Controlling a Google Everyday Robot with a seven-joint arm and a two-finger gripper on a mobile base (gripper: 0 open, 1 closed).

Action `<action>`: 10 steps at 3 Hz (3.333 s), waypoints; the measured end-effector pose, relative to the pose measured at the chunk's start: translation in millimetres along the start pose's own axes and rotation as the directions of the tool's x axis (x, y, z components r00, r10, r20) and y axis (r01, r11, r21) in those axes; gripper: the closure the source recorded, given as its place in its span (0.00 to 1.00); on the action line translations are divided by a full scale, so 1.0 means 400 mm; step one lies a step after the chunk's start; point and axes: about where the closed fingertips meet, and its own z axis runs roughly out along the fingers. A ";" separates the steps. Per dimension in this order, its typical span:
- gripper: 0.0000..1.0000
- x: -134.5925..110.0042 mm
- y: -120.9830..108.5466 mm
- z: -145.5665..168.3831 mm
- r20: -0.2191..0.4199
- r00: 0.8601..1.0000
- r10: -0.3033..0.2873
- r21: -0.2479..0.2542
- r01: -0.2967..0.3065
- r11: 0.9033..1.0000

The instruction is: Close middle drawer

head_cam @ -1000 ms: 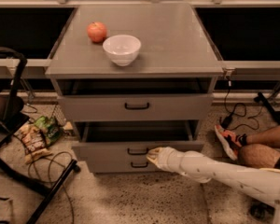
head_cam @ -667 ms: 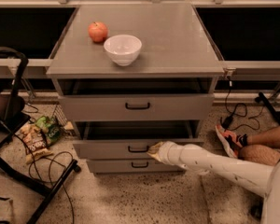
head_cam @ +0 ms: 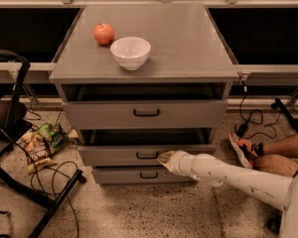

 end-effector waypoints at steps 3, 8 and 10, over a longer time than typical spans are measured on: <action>0.00 0.000 0.000 0.000 0.000 1.000 0.000 0.000 0.000 1.000; 0.93 -0.022 0.003 -0.053 -0.067 0.995 -0.070 0.015 0.071 0.997; 1.00 -0.174 -0.150 -0.270 -0.320 0.922 -0.219 0.247 0.305 0.920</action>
Offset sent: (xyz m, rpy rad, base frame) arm 0.0000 0.0000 0.0000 0.0000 0.0000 0.0000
